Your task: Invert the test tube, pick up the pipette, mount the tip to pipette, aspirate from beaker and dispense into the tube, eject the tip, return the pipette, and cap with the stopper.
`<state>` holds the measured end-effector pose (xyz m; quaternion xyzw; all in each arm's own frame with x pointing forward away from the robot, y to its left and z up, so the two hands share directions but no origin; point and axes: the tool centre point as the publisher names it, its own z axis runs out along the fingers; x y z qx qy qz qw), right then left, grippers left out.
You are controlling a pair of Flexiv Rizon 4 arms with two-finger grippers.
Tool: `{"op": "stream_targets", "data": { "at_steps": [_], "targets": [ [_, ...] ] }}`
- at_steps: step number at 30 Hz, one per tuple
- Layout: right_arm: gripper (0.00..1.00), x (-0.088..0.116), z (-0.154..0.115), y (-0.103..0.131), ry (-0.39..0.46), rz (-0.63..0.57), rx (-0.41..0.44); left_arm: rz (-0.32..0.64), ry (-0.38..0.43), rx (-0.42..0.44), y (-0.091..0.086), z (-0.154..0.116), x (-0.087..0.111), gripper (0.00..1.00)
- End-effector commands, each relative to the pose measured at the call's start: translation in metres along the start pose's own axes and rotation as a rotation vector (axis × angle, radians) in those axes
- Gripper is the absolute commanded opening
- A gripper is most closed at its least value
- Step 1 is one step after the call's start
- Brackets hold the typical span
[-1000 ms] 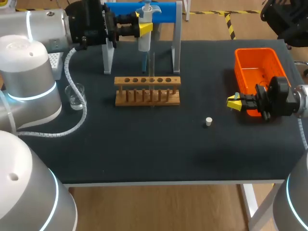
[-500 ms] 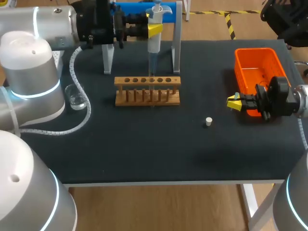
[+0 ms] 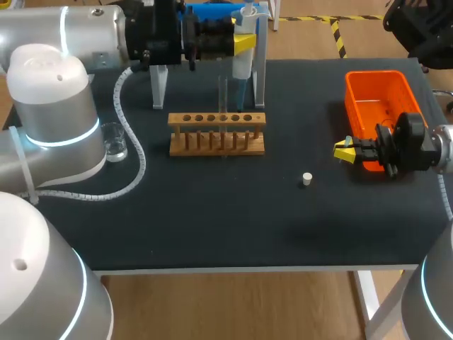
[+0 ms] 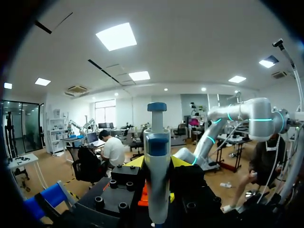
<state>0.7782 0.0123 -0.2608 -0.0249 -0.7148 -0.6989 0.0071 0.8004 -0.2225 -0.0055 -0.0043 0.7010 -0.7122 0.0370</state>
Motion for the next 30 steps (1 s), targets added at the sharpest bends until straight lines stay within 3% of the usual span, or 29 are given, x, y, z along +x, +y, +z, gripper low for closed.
{"op": "stream_targets", "data": {
  "at_steps": [1,30],
  "targets": [
    [0.00,0.001,0.001,0.000,-0.005,-0.001,0.001,-0.001,-0.005,-0.006,-0.003,0.004,0.005,0.00],
    [0.00,0.001,0.001,0.000,-0.005,-0.001,0.001,0.026,0.007,-0.024,-0.014,0.007,0.015,0.00]
  ]
}}
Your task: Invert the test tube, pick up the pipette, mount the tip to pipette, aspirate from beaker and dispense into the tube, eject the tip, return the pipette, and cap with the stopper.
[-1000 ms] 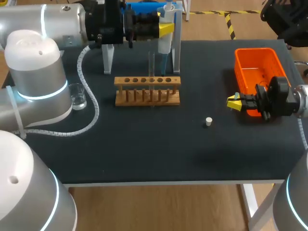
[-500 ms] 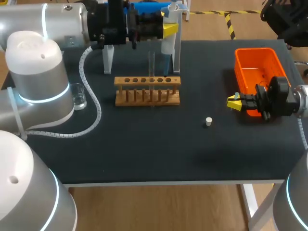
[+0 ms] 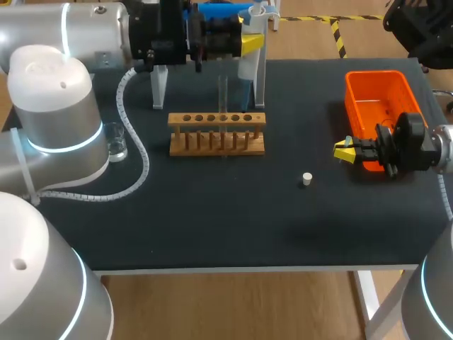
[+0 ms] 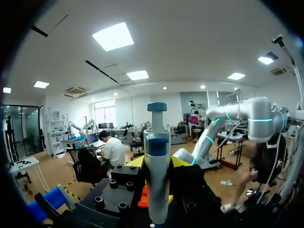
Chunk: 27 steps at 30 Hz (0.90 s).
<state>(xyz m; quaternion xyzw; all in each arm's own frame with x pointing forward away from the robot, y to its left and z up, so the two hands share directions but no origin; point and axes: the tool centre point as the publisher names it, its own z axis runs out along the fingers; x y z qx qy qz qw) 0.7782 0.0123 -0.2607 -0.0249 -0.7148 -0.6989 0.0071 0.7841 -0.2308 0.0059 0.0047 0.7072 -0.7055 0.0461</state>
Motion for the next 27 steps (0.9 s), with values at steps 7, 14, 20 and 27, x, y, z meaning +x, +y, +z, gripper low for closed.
{"op": "stream_targets", "data": {
  "at_steps": [7,14,20,27],
  "targets": [
    [0.00,0.0010,0.0008,0.0000,-0.005,-0.001,0.001,0.007,0.008,-0.005,-0.0028,-0.0005,-0.0010,0.00],
    [0.00,0.0010,0.0008,0.0000,-0.005,-0.001,0.001,0.008,0.008,-0.008,-0.0034,-0.0004,-0.0009,0.00],
    [0.00,0.0010,0.0008,0.0000,-0.005,-0.001,0.001,0.008,0.008,-0.008,-0.0034,-0.0004,-0.0009,0.00],
    [0.00,0.0010,0.0008,0.0000,-0.005,-0.001,0.001,0.008,0.008,-0.008,-0.0034,-0.0004,-0.0009,0.00]
  ]
}}
